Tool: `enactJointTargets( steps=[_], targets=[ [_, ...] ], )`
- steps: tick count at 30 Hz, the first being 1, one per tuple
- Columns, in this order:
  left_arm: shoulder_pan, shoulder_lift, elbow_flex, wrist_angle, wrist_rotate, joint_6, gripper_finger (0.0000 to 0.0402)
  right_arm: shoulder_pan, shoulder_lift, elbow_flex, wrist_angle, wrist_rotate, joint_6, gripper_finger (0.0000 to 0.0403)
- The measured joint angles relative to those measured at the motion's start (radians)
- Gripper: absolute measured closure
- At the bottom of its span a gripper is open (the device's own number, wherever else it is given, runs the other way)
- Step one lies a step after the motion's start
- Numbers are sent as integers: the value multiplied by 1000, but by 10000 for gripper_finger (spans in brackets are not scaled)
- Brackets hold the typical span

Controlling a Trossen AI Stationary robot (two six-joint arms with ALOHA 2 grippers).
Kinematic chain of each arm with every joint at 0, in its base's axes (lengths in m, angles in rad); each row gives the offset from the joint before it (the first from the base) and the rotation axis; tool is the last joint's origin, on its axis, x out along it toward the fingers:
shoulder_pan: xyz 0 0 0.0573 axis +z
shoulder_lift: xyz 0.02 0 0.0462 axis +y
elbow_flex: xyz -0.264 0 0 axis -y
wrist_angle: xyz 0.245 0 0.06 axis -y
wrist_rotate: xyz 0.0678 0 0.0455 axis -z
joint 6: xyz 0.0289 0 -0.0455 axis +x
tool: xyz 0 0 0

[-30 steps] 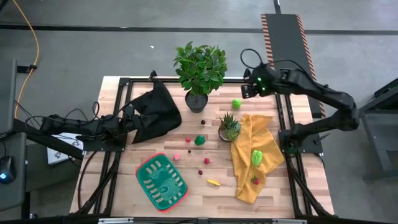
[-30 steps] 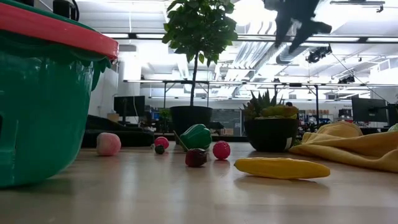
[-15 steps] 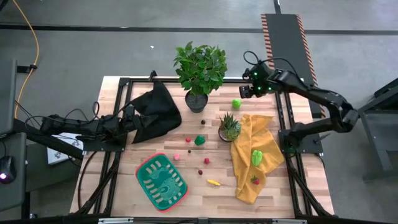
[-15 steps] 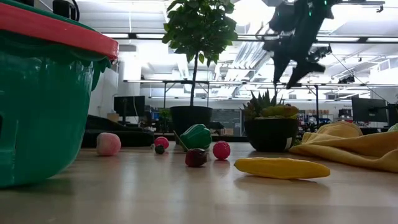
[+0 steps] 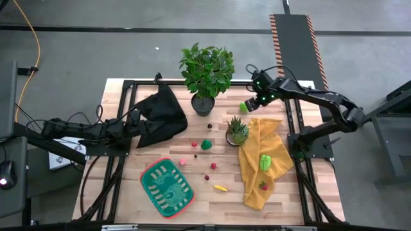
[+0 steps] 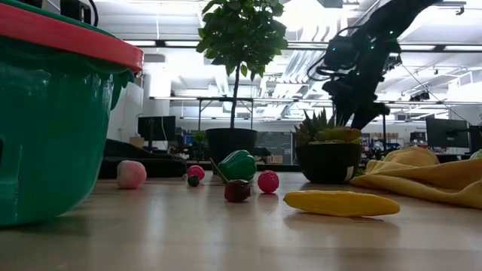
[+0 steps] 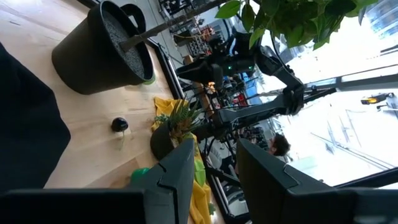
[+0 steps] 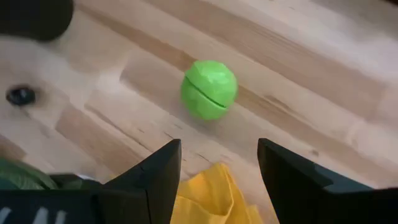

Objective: Pick and placing Produce into tupperware
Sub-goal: Put the green cabbage into the blue basket

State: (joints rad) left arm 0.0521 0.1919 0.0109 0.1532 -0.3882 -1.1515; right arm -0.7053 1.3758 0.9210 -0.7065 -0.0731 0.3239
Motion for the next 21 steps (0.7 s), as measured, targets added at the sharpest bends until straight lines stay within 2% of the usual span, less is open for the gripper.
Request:
enactJointTargets(
  steps=[8, 11, 16, 21],
  targets=[
    [0, 0, 0, 0, 0, -5, 291, 8, 102, 74, 0, 21, -273, 198],
    [0, 0, 0, 1, 0, -6, 291, 8, 109, 117, -13, 22, -384, 198],
    [0, 0, 0, 1, 0, -7, 291, 5, 110, 184, -65, 94, -594, 198],
    [0, 0, 0, 1, 0, -7, 291, 5, 109, 206, -89, 100, -805, 198]
  ],
)
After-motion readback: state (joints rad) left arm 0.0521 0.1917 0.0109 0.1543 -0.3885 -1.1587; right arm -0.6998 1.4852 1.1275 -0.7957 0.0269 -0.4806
